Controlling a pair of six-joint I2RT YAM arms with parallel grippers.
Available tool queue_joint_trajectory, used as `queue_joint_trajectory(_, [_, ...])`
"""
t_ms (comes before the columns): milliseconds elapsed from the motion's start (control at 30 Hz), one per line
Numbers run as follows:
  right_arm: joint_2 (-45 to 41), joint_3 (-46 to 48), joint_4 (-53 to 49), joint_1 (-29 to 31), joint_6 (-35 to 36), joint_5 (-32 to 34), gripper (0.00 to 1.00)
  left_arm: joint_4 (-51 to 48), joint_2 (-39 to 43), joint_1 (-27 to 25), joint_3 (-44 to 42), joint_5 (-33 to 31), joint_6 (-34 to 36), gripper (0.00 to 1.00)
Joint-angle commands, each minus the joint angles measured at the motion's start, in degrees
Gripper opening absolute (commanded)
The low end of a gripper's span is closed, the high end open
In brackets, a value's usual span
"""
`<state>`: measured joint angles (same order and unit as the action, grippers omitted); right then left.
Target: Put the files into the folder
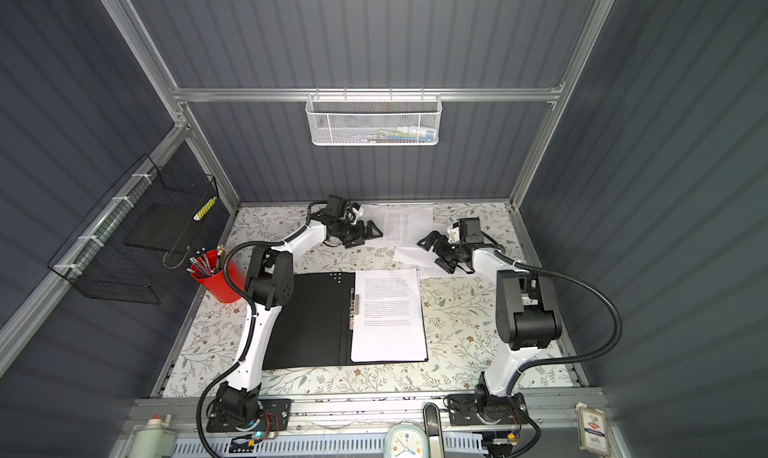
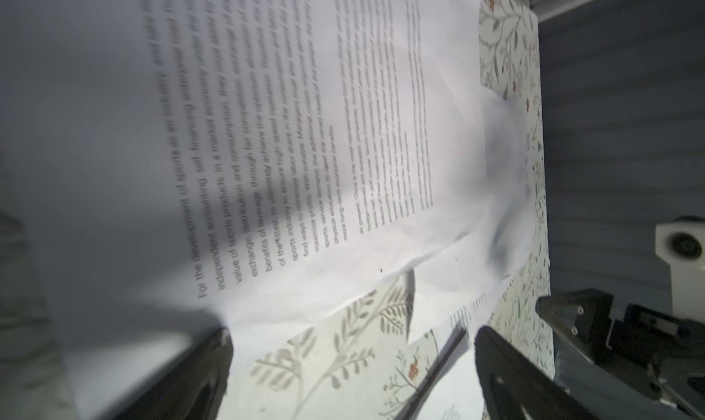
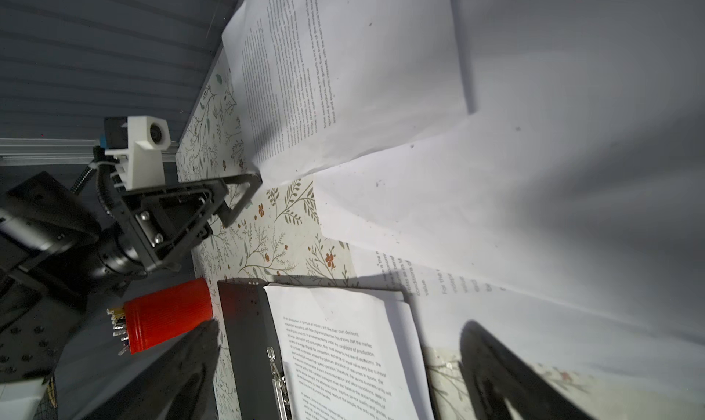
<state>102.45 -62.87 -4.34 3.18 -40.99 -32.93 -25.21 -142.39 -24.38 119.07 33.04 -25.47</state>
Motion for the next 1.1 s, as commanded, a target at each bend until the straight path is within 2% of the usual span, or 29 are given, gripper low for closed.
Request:
queue_joint_trajectory(0, [2.3, 0.5, 0.9, -0.6, -1.7, 1.0, 0.99, -3.6, 2.6, -3.1, -4.9, -0.8, 0.9, 1.00])
queue_joint_trajectory(300, [7.7, -3.8, 3.6, -1.4, -4.1, 2.7, 0.99, -3.4, 4.2, -7.9, -7.9, 1.4, 0.2, 1.00])
queue_joint_trajectory(600, [10.2, -8.6, 4.0, -1.3, -3.3, 0.6, 0.97, 2.6, 8.3, -6.0, -5.4, 2.3, -5.3, 1.00])
queue_joint_trajectory(700, [11.6, -10.5, 3.1, -1.4, -2.9, 0.5, 0.97, 1.9, 6.1, -5.0, -1.8, -0.5, -4.9, 1.00])
queue_joint_trajectory(833, [13.6, -12.1, 4.2, -1.3, -4.0, -0.1, 0.97, 0.2, 1.7, -4.3, 4.0, -0.5, -4.1, 1.00])
queue_joint_trajectory(1067, [17.0, -15.0, 6.2, -1.0, -7.1, -1.5, 0.96, -2.0, -2.0, -3.7, 6.6, -0.8, -2.0, 1.00])
